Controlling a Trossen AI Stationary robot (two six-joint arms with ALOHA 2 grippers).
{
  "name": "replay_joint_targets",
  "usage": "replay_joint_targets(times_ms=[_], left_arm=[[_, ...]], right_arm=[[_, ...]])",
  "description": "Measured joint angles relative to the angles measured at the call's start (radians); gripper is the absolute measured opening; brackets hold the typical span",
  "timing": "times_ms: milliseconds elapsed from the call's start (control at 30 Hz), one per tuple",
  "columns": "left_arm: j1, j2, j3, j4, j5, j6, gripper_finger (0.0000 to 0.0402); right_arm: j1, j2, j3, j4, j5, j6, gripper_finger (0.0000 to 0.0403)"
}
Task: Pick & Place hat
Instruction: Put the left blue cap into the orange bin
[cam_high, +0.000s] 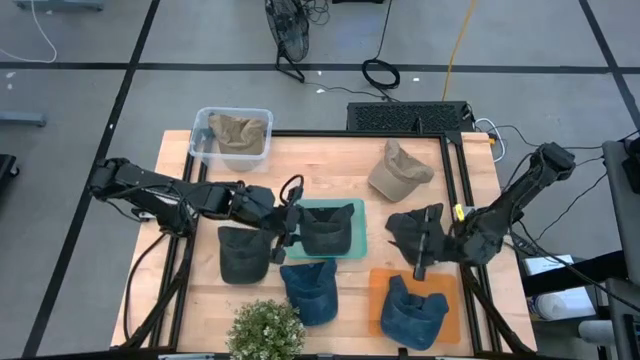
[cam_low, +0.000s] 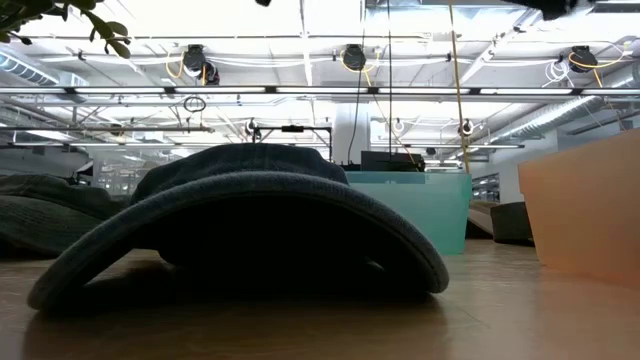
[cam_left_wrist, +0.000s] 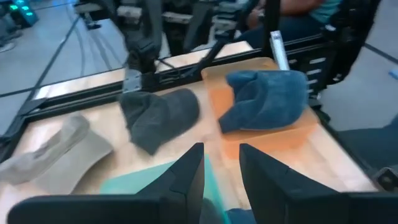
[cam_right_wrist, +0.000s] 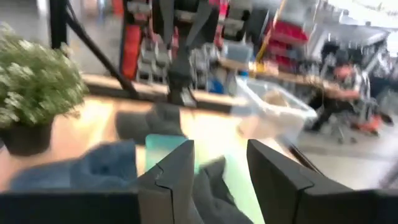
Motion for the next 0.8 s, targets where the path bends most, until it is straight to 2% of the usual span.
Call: replay_joint_targets(times_ms=[167,233,333,433,500,567,700,800], left_arm=[[0.029,-0.016,0.001,0.025,0.001,0.006,0.0113],[0.044,-0.014,0.000,0.026,-0.001,0.017,0.0113],[0.060,-0.014,0.000,0.035,-0.003,0.041,0.0113],[0.074,-0.014,0.000,0.012,0.000,0.072,0.0113],[0.084,-0.026,0.000,-0.029,0.000,0.088,0.0113],[0.098,-0.040,0.000,-0.054,0.002,0.096,0.0113],[0.105,-0.076,0.000,-0.096,0.047,0.080,0.0113],[0.095,-0.100,0.000,-0.144,0.075,0.079,0.0113]], right_arm=[[-0.079,0.085,0.369,-0.673,-0.219,0.333,0.0135],[-0.113,0.161,0.507,-0.875,-0.324,0.443,0.0134],[-0.157,0.295,0.665,-1.085,-0.517,0.602,0.0134],[-0.173,0.432,0.742,-1.186,-0.764,0.759,0.0134],[-0.170,0.504,0.760,-1.182,-0.943,0.859,0.0136],[-0.162,0.561,0.765,-1.176,-1.071,0.985,0.0140],[-0.130,0.624,0.765,-1.181,-1.208,1.221,0.0162],[-0.107,0.630,0.765,-1.190,-1.215,1.311,0.0189]])
